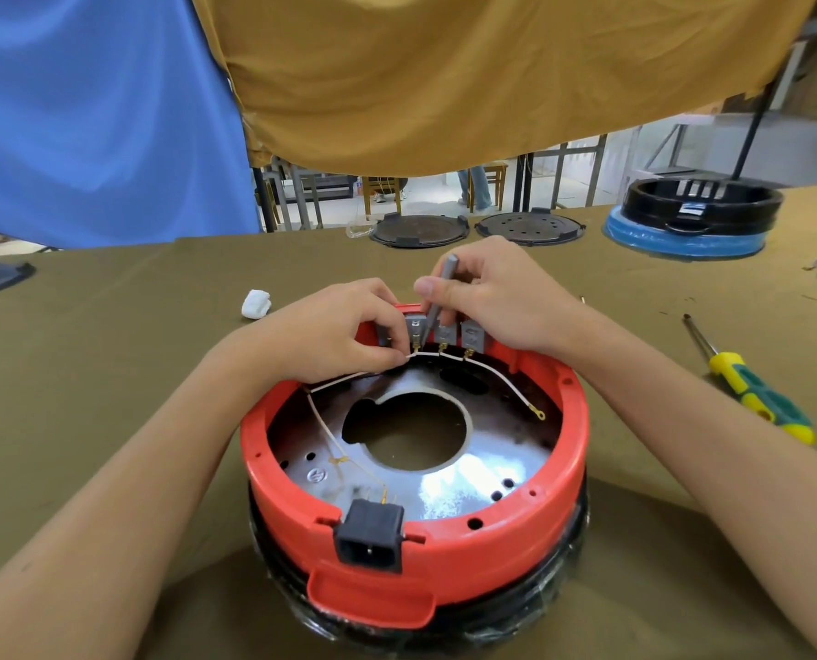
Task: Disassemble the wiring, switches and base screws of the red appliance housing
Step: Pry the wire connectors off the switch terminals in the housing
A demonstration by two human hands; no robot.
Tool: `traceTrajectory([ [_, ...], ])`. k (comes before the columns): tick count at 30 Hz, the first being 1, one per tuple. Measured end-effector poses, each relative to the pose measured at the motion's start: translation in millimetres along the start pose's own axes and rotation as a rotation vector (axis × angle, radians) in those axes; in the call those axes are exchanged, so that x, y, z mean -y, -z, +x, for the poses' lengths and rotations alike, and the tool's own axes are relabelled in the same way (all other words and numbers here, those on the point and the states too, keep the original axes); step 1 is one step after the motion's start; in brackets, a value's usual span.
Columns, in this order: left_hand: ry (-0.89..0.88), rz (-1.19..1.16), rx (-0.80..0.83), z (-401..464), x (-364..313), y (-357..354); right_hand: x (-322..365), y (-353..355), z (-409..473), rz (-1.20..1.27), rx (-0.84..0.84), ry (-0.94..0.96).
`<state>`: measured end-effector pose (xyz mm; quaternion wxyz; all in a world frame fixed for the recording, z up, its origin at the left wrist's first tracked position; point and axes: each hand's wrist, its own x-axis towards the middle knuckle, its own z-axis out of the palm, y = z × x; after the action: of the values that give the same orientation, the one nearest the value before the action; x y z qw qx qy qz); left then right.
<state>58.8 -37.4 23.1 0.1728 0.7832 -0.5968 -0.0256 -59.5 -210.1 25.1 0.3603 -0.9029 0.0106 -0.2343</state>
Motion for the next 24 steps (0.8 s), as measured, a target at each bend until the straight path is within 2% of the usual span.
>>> traceTrajectory([
  [5, -0.009, -0.001, -0.002, -1, 0, 0, 2, 0, -3, -0.011, -0.076, 0.067],
  [15, -0.004, -0.003, 0.002, -1, 0, 0, 9, 6, -9, -0.107, 0.03, 0.148],
  [24, -0.005, 0.004, 0.01, -1, -1, 1, 18, 8, -14, -0.3, 0.1, 0.249],
])
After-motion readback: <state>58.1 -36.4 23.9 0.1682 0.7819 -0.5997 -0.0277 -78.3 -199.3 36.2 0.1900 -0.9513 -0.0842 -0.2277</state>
